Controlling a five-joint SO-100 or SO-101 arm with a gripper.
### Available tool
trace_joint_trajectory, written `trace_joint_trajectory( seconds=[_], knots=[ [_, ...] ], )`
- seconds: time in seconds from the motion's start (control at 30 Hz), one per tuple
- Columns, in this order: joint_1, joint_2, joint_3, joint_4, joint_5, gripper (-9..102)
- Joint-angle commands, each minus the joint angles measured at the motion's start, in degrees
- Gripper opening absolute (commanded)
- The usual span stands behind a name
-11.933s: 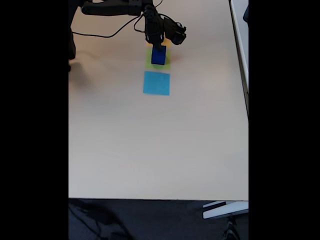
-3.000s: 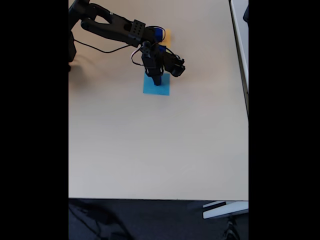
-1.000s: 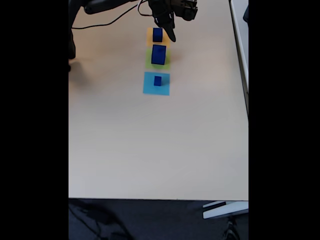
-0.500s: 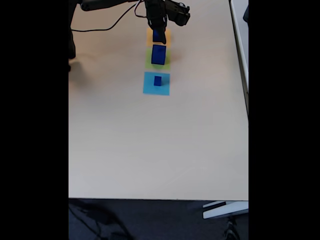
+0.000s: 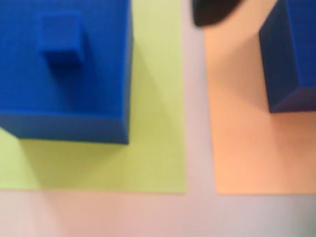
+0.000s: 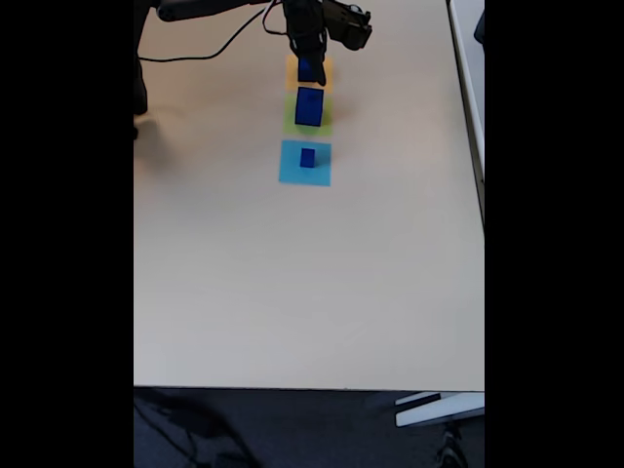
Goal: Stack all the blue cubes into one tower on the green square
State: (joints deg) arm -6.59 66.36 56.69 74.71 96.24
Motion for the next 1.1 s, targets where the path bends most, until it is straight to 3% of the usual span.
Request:
trace_joint_trajectory(
  seconds=[0.0,1.07],
  knots=[
    [0.35,0.7,0.44,-1.49,-0.62,23],
    [2.9,0.53,7.82,-5.71,-6.24,22]
  ],
)
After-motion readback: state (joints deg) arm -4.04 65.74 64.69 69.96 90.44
